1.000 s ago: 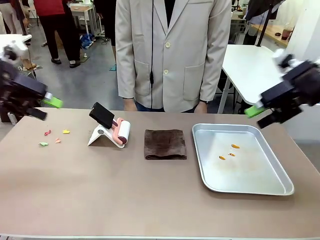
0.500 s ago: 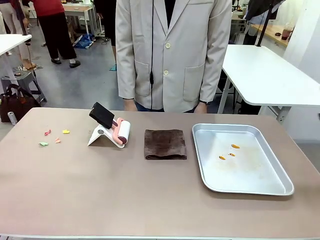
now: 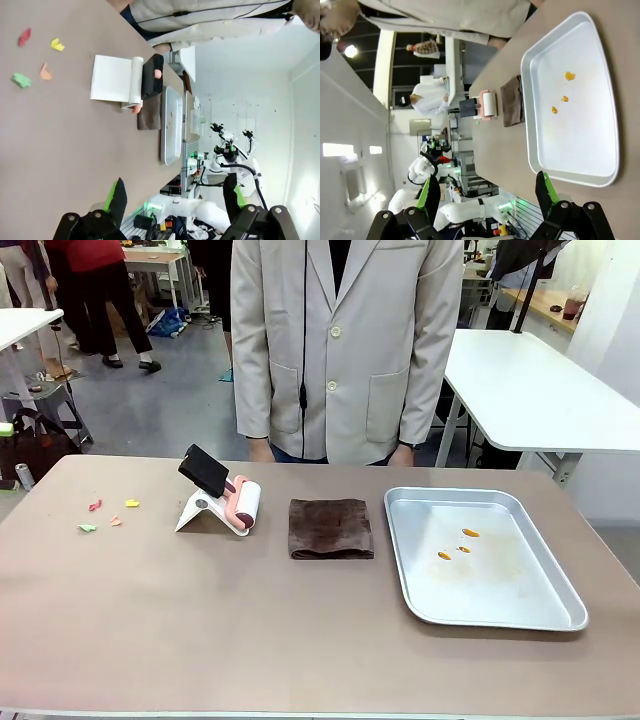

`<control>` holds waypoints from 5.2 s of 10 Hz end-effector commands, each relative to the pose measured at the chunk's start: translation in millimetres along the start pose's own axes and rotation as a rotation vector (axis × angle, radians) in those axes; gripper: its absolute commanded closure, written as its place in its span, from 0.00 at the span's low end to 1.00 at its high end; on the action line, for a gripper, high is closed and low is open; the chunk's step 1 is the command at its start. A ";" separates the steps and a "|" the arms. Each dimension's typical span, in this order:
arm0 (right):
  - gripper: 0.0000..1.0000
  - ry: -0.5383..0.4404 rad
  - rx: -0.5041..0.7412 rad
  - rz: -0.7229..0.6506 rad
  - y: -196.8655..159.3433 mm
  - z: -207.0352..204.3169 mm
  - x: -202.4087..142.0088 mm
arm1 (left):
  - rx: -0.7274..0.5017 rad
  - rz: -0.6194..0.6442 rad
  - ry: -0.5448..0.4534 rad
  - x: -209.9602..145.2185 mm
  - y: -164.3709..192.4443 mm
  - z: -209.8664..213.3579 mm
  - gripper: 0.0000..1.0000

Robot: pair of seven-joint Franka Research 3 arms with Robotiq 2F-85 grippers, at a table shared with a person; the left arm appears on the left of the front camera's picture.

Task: Clean the surface of the table.
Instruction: Hold the Lint Roller with your left hand and the towel with your right hand.

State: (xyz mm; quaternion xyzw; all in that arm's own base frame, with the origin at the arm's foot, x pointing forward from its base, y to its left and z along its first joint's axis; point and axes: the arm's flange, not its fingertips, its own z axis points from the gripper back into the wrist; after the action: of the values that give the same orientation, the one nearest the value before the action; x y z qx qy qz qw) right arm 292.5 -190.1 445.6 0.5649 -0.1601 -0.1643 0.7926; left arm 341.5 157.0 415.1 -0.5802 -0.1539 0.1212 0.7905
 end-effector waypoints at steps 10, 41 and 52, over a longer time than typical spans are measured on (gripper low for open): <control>0.00 -0.029 -0.209 0.105 65.3 -40.3 -9.0 | 0.107 -0.073 0.075 10.5 -36.4 -3.8 0.00; 0.00 0.341 -0.955 0.336 146.7 -471.1 -105.8 | 0.516 -0.140 0.401 121.3 -60.5 -250.2 0.00; 0.00 0.243 -1.036 0.330 104.9 -542.7 -43.1 | 0.462 -0.134 0.421 124.5 -49.7 -299.7 0.00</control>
State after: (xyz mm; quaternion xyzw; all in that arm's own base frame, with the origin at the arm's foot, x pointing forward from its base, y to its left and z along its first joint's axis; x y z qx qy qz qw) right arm 491.5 307.2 373.8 0.1000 -0.0364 -0.0068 0.9943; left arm 571.9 -69.8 395.3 -0.3740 0.0145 -0.0239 0.9270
